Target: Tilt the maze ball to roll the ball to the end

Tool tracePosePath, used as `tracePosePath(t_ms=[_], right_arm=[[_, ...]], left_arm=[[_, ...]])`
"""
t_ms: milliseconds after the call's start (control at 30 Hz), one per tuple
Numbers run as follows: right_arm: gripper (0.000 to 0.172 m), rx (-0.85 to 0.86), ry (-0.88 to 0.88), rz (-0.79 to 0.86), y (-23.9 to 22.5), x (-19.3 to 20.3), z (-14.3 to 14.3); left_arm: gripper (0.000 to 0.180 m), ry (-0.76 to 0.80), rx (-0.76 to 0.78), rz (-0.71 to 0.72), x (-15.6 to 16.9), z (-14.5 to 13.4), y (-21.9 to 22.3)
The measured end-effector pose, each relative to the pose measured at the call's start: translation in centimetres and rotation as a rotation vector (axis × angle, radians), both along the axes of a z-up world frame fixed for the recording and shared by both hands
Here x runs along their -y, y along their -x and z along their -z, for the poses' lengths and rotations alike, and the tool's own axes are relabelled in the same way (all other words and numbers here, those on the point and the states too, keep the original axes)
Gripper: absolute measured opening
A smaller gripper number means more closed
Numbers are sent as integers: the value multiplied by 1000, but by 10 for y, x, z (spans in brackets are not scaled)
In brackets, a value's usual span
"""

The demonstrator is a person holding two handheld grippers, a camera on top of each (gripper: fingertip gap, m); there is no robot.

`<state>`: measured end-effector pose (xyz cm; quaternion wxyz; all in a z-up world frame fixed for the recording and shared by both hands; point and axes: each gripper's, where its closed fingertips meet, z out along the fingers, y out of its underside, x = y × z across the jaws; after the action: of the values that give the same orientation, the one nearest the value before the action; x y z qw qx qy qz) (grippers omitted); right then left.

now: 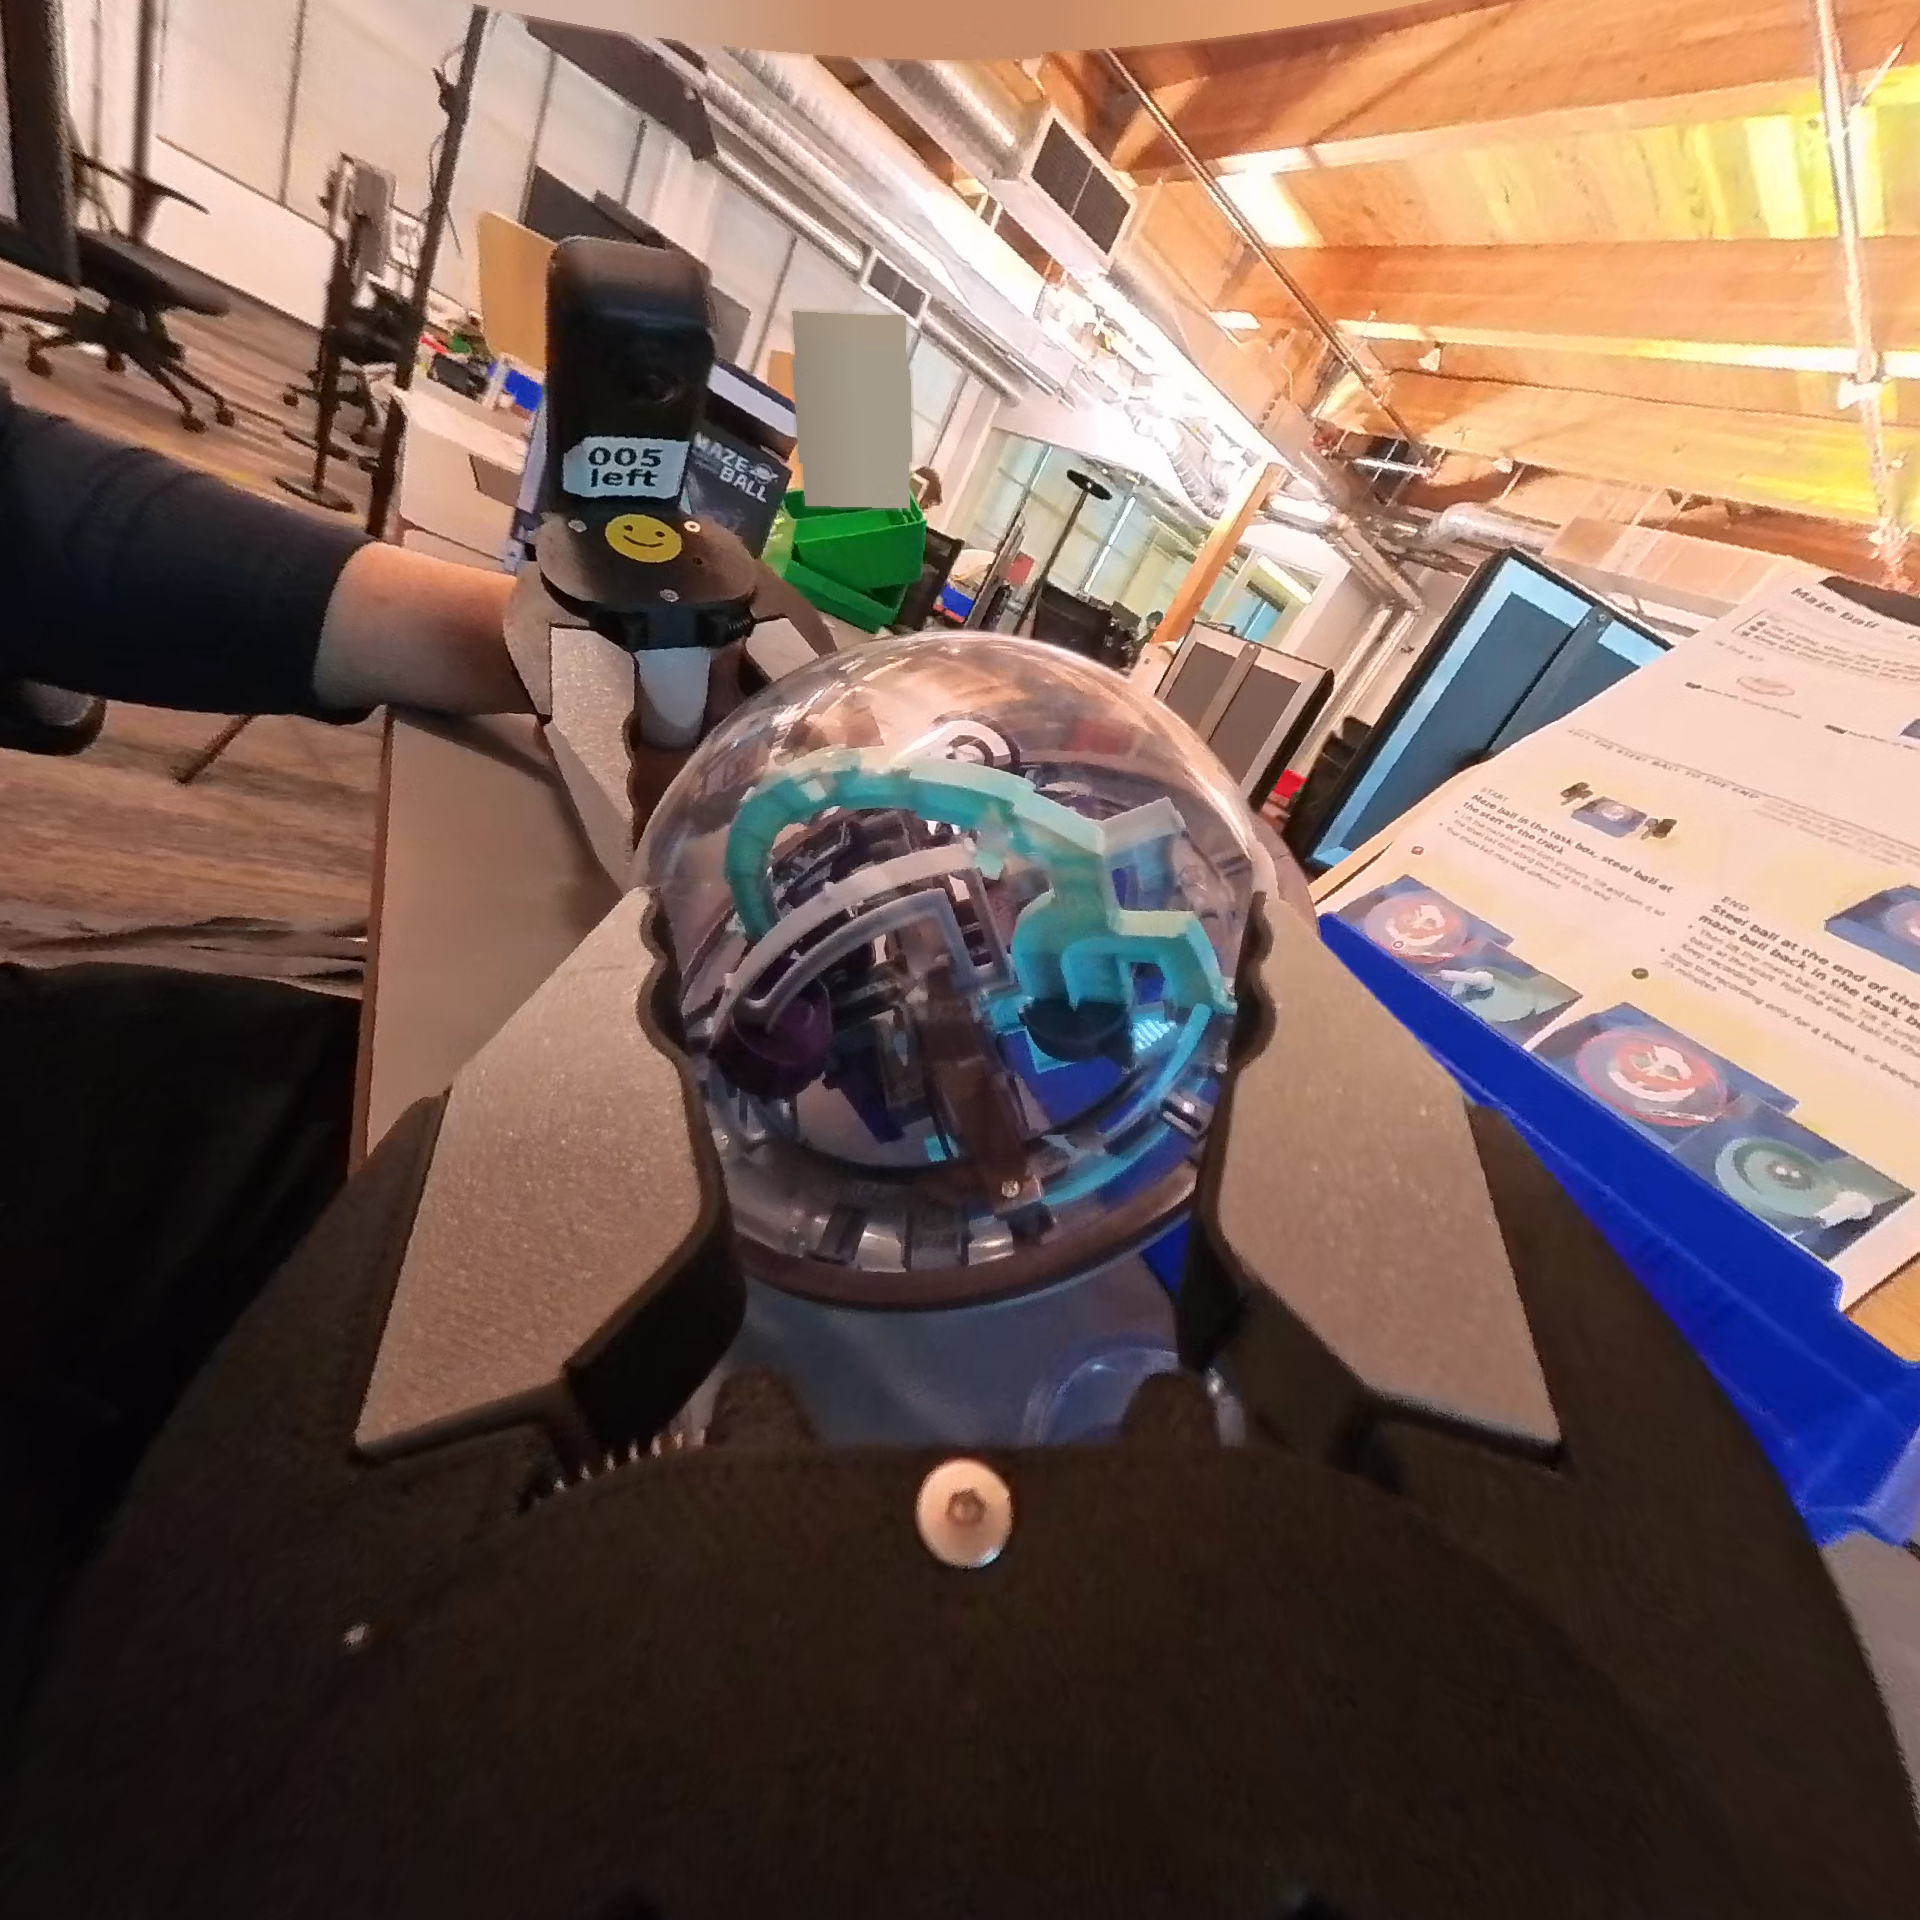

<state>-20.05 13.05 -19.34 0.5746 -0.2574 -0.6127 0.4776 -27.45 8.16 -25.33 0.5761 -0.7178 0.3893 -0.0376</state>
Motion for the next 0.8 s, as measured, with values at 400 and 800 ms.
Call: tracePosePath(t_ms=[400,800], right_arm=[[95,36,109,10,2,-14,-3],[88,60,220,14,4,-28,-6]], left_arm=[[78,0,0,3,0,0,0],[73,-4,-10,15,2,1,-2]])
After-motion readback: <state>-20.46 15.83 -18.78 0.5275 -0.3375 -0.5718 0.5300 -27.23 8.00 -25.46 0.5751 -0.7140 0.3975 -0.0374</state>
